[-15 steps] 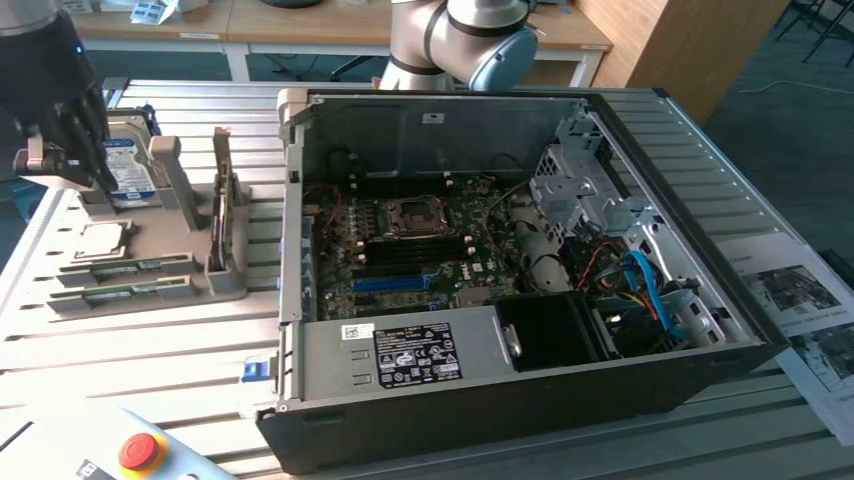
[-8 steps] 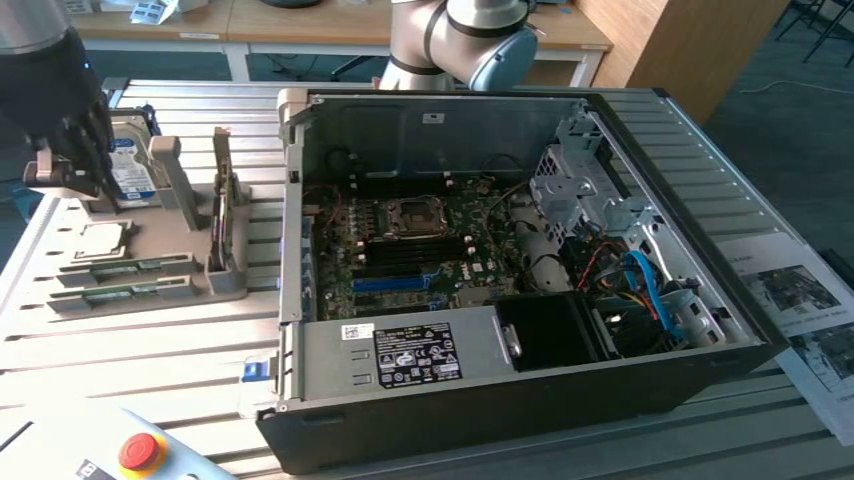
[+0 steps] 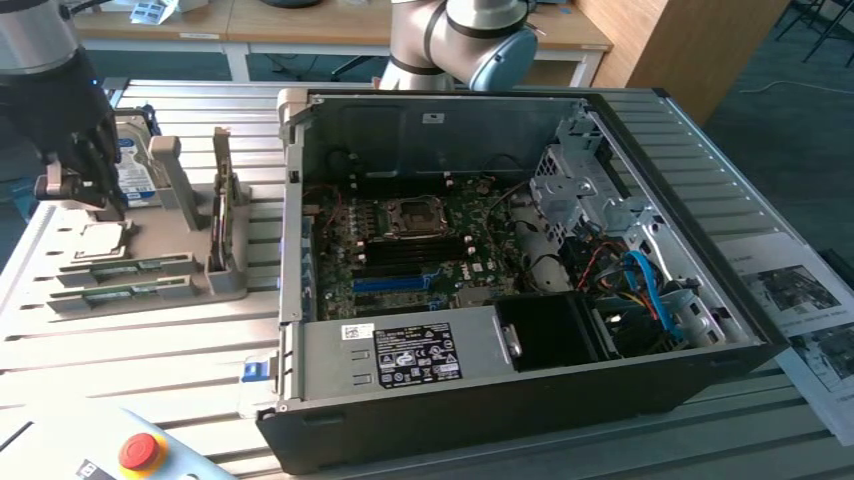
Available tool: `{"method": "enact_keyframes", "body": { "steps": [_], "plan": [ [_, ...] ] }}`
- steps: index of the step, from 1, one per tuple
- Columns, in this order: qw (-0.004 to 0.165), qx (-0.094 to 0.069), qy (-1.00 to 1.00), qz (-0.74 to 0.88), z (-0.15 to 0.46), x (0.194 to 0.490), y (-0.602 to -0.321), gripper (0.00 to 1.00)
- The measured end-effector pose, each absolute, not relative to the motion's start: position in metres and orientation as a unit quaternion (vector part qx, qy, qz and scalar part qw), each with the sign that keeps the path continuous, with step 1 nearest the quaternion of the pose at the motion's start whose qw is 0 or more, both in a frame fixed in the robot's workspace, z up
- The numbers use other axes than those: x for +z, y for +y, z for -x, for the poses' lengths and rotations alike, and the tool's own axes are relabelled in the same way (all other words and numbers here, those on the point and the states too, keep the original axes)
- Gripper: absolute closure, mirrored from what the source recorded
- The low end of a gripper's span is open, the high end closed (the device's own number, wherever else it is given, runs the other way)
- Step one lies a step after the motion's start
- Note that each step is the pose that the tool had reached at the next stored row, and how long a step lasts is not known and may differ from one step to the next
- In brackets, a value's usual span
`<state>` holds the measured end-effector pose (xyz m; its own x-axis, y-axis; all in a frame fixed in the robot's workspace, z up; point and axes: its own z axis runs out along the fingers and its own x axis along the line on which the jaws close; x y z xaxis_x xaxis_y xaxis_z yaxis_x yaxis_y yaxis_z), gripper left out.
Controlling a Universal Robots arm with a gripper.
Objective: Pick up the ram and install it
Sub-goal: 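Pick up the ram and move it above insertion slot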
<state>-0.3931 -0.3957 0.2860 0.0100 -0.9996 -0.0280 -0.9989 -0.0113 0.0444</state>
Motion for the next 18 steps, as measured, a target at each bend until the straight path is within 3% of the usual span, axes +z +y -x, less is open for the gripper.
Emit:
{"method": "enact_keyframes", "body": {
  "steps": [18],
  "plan": [
    [0.005, -0.026, -0.703, -0.711, 0.3931, 0.2771, -0.4041, 0.76]
  ]
}}
